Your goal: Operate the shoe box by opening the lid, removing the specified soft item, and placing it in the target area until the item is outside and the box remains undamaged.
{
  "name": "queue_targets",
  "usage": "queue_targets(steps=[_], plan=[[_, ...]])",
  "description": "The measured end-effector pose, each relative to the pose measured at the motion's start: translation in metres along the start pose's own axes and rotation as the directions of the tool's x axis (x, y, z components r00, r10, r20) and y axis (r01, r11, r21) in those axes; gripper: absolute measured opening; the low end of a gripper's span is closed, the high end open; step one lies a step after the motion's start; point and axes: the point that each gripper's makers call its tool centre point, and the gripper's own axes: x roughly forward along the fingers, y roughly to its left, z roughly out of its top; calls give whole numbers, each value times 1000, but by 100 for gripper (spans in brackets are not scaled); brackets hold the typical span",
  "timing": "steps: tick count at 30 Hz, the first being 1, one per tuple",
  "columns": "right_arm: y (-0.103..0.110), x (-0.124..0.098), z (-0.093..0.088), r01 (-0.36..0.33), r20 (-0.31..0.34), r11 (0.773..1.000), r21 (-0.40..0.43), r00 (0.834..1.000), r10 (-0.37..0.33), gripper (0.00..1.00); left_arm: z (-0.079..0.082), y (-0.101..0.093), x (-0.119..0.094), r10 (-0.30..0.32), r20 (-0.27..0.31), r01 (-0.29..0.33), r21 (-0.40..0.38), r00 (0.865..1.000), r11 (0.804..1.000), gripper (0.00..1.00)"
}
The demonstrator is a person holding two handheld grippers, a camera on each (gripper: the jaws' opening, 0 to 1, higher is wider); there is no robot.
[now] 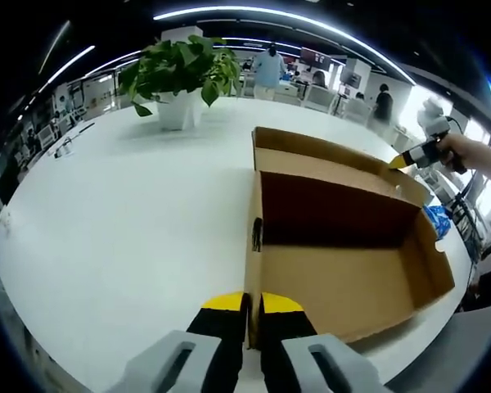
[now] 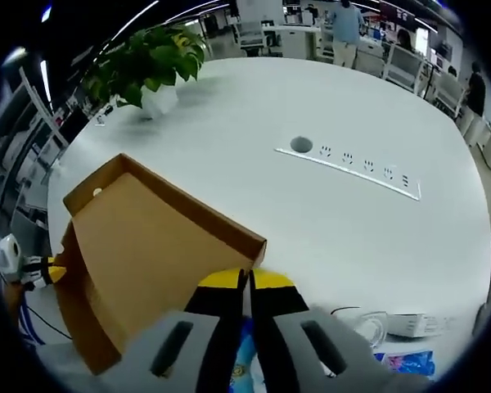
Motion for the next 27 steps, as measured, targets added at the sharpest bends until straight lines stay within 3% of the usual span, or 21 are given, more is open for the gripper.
queue_targets(steps=[12, 27], plan=[[9, -16, 21, -9, 84, 997, -71, 996, 15, 0, -1, 0, -1, -6, 6, 6, -20, 1000, 1000, 5], [30, -48, 49, -12, 226, 984, -176, 973, 52, 0, -2, -1, -2, -17, 10, 18, -43, 1000, 999, 6]])
